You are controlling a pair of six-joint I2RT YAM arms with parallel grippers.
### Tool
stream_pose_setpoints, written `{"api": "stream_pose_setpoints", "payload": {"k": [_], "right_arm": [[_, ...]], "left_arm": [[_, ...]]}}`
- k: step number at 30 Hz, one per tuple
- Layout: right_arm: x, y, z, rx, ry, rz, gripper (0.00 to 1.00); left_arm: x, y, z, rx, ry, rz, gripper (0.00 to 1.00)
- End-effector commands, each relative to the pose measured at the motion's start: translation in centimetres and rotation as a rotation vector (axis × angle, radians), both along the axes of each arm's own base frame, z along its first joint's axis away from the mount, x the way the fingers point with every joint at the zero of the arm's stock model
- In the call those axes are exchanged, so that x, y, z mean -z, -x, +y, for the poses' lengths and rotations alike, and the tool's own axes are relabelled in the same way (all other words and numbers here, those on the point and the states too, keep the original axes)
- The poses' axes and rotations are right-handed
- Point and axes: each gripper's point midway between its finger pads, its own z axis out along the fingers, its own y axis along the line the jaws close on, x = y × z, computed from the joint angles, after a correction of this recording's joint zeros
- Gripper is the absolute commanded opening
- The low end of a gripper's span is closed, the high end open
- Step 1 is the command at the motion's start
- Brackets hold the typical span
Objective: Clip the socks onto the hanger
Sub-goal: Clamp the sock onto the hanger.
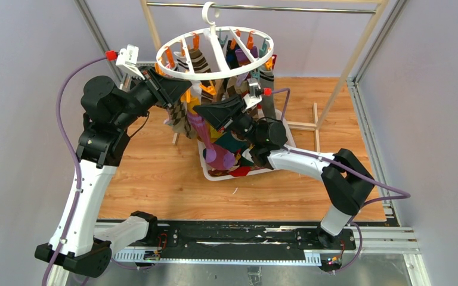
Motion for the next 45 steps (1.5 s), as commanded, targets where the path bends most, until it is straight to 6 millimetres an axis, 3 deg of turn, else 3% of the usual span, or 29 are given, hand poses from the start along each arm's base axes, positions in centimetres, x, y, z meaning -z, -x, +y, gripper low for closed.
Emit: {"api": "stream_pose_setpoints", "payload": {"k": [1,12,20,29,45], "right_arm": [[-1.8,0.2,-0.9,-0.009,-0.060,-0.044,0.00],[-1.7,0.3,-0.8,-0.026,-0.062,-0.046,0.00],[-1.4,1.2,0.6,-0.157,-0.061,-0.033,0.00],[-2.2,1.6,0.7,-0.182,-0.073,-0.042,0.00],[-2.3,0.2,0.4,-0.155,-0.096,-0.009,0.00]], "left_arm": [[-0.3,1.6,-1.1,0.096,0.005,-0.007,0.00],[-0.2,1.5,-1.2,0.098,0.010,-0.003,0.00],[-0.9,2.1,-1.7,0.142,0.046,-0.017,0.00],[-0.9,2.5,-2.1,0.179,0.060,-0.012,0.00],[-1.0,3.0,-1.9,0.209,0.075,-0.008,0.00]]}}
